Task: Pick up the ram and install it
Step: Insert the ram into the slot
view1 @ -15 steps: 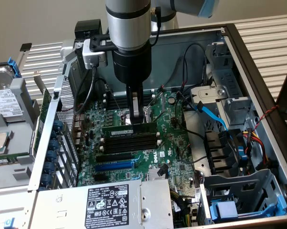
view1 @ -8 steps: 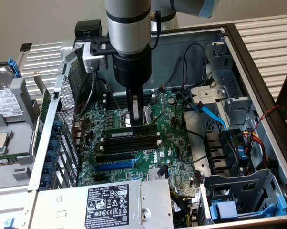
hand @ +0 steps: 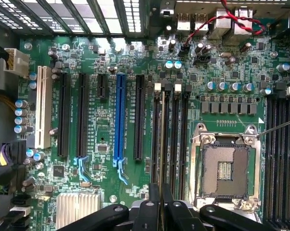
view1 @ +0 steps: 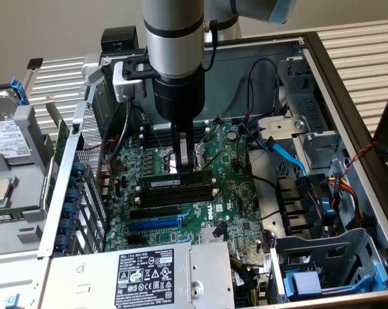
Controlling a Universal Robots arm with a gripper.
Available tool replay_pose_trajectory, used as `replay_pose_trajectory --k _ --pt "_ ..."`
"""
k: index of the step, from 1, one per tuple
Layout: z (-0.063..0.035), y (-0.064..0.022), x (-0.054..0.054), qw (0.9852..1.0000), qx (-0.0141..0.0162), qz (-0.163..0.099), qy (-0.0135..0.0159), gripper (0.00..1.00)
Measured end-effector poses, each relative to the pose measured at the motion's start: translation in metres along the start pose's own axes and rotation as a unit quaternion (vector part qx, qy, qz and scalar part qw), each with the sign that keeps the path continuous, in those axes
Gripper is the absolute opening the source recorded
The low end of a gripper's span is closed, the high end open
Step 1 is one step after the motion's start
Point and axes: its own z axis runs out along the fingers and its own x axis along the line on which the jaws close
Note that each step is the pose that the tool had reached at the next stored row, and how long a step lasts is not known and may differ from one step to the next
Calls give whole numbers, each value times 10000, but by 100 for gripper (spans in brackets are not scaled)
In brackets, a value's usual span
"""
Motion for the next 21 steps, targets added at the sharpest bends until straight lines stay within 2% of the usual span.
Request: replay_pose_trajectory --k 5,12,21 --pt "8 0 23 10000 -2 -1 -21 13" --pt "20 0 56 10000 -3 0 -69 13" --pt "43 26 57 10000 12 -1 -71 13"
